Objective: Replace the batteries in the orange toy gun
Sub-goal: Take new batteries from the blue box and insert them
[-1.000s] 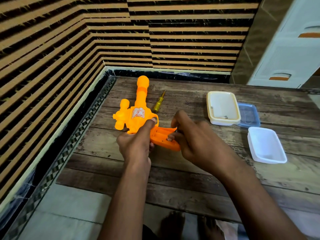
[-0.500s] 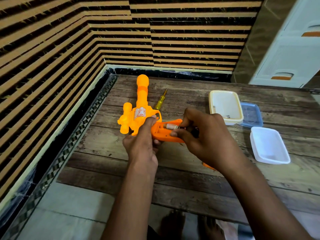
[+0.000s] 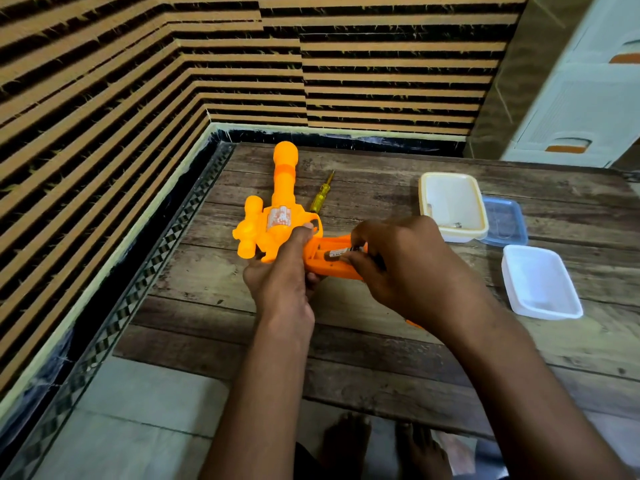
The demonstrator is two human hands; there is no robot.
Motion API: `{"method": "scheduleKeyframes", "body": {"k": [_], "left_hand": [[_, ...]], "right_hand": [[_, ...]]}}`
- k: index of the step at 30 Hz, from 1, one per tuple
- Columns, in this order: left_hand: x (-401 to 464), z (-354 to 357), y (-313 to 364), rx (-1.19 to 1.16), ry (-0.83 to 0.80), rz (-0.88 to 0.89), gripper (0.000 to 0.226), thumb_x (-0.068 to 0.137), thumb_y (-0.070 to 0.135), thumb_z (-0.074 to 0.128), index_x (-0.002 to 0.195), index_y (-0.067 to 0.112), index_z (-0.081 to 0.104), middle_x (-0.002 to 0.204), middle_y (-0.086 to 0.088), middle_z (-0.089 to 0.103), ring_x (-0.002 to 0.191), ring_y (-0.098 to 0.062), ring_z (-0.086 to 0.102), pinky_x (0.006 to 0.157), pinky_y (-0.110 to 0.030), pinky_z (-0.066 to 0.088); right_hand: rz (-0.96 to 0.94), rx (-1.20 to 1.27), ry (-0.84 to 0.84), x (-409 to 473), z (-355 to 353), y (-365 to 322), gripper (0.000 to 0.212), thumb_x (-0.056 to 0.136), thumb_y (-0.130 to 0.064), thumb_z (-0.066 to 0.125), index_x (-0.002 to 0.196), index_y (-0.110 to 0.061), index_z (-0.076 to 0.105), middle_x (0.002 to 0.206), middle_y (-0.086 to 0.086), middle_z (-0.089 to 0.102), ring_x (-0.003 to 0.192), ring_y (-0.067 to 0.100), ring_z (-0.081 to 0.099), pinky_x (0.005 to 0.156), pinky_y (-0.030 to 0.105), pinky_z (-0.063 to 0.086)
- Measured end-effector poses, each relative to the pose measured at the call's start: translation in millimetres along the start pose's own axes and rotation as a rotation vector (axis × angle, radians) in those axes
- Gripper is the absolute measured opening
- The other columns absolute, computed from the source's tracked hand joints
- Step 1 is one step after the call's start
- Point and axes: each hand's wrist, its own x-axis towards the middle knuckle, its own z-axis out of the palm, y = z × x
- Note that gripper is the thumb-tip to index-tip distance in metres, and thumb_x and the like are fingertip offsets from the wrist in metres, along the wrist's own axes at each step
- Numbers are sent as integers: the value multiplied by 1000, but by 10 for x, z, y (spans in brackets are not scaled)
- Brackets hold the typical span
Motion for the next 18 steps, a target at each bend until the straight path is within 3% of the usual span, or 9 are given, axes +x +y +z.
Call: {"method": "scheduleKeyframes", "body": {"k": [4,13,16,18], "left_hand": [[-9,11,-17,18,5,17,21,75,17,88,83,17,69,70,-1,69,54,-15,59,42,-19,42],[-24,24,-12,-42,-12,-9,19,78,12,86,83,17,69,69,-3,69,48,-12,56,40,-17,39],[-24,18,-10,-8,0,-12,21,77,13,87,82,17,66,68,-3,67,45,-10,54,41,-19,38],[-18,5,4,1,-3,-31,22,75,15,88,85,17,68,74,-4,70,52,-12,57,42,-19,40]], "right_hand": [[61,-50,-121,44,-3,-26,37,93,-44,45,102,-14,65,89,13,66,78,42,65,69,49,58],[95,-91,-89,98,97,-125,27,97,-44,62,98,-18,69,84,5,62,84,40,67,70,43,56],[158,44,-10,85,122,-145,31,92,-51,64,96,-23,74,77,5,69,73,31,68,65,37,54],[277,272,128,64,100,-165,26,97,-38,70,86,-16,78,62,2,64,56,21,59,55,30,45]]}}
